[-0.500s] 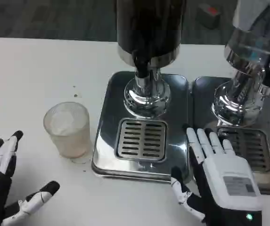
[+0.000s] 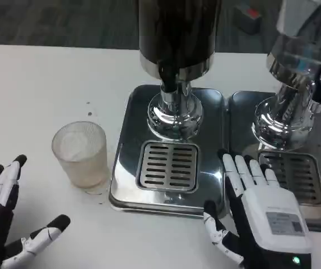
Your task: Grasp the cup under the faucet to collect the drink, then remove the cup.
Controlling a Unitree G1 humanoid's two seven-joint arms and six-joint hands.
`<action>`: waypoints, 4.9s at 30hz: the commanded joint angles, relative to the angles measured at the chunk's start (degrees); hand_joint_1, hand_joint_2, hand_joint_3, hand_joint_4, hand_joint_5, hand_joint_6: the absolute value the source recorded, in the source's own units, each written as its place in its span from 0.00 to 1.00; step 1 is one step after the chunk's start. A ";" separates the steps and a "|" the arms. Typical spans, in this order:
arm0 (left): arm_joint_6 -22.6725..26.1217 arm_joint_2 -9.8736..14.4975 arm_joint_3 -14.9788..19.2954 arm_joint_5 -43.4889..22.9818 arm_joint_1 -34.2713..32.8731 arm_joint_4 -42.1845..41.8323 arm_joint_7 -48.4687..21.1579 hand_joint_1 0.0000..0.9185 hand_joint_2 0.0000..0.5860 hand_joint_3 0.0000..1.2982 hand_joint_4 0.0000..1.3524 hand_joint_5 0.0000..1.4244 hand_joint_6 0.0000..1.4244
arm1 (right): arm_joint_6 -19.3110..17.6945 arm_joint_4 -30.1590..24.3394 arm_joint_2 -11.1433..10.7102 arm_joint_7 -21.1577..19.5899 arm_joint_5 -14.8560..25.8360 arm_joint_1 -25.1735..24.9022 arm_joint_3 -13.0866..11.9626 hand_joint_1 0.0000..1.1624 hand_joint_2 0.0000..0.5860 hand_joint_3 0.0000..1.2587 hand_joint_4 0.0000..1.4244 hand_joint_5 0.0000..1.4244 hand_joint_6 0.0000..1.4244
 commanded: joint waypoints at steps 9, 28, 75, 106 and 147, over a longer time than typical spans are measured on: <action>-0.76 0.36 1.64 -3.06 -4.85 2.80 -1.23 0.00 0.21 0.00 0.00 0.00 0.00 | 0.19 0.01 0.24 -0.57 0.95 -0.09 -0.63 0.22 0.90 0.00 0.00 0.00 0.03; -12.62 -5.61 -3.02 -13.49 -24.25 29.43 -8.69 0.00 0.00 0.00 0.00 0.00 0.00 | 0.92 -0.48 0.72 -0.24 1.44 0.43 -1.05 0.21 0.90 0.00 0.00 0.00 0.04; -15.17 -10.75 -9.14 -15.45 -38.83 46.85 -11.75 0.23 0.06 0.04 0.03 0.32 0.44 | 3.19 -1.73 2.08 -0.47 1.24 1.92 -0.49 0.24 0.88 0.00 0.00 0.00 0.07; -16.12 -8.22 -12.95 -11.11 -37.82 44.83 0.04 0.36 0.17 0.39 0.49 0.63 0.67 | 2.74 -0.83 2.34 -0.67 2.61 1.08 -0.59 0.26 0.88 0.00 0.00 0.00 0.09; -27.38 -8.42 -9.41 -11.02 -39.87 43.49 5.32 0.50 0.09 0.53 0.63 0.73 0.74 | 3.43 -1.00 2.51 -0.89 1.97 0.40 -1.02 0.27 0.88 0.00 0.00 0.00 0.09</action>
